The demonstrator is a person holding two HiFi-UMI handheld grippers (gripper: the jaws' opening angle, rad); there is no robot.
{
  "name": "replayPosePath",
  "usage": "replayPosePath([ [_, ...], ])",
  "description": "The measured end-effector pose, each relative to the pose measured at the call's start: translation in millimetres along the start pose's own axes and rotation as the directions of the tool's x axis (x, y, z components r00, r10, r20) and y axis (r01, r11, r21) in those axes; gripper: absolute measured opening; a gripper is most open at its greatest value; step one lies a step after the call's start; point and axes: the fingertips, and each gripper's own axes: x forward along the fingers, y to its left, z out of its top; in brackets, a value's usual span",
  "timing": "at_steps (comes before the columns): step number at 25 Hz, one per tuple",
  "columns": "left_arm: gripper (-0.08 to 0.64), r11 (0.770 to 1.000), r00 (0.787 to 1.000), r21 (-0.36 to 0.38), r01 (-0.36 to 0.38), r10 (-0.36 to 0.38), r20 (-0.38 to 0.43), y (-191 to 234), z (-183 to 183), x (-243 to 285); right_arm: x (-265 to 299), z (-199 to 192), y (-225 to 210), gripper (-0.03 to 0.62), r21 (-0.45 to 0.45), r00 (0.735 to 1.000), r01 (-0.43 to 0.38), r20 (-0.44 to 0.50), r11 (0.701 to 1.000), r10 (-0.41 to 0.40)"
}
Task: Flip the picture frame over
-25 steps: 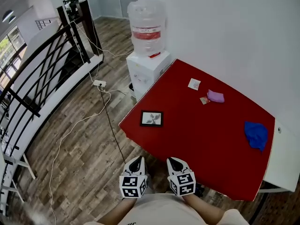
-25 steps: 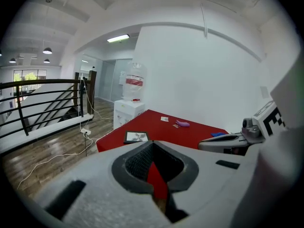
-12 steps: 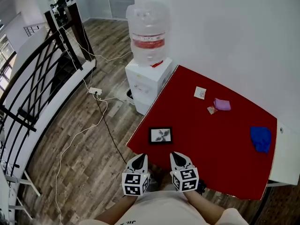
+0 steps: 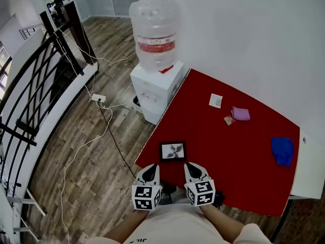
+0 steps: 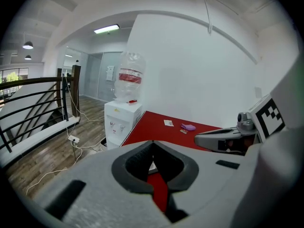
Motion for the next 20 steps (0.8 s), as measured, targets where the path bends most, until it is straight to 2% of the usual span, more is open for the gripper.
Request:
replayPosePath([
  [12,0.003,0.999,0.999,-0.017,-0.036,0.036,-0.032,2,3,43,33,1,-31,0.005,-0.008,0.998,0.004,-0.057,1.0,-0.004],
  [20,0.003,0.999,0.998,-0.002,-0.046,0.046,-0.052,13,-16,76,72,-31,-44,0.006,0.018,0.991,0.039,-0.125,0.999,-0.036],
])
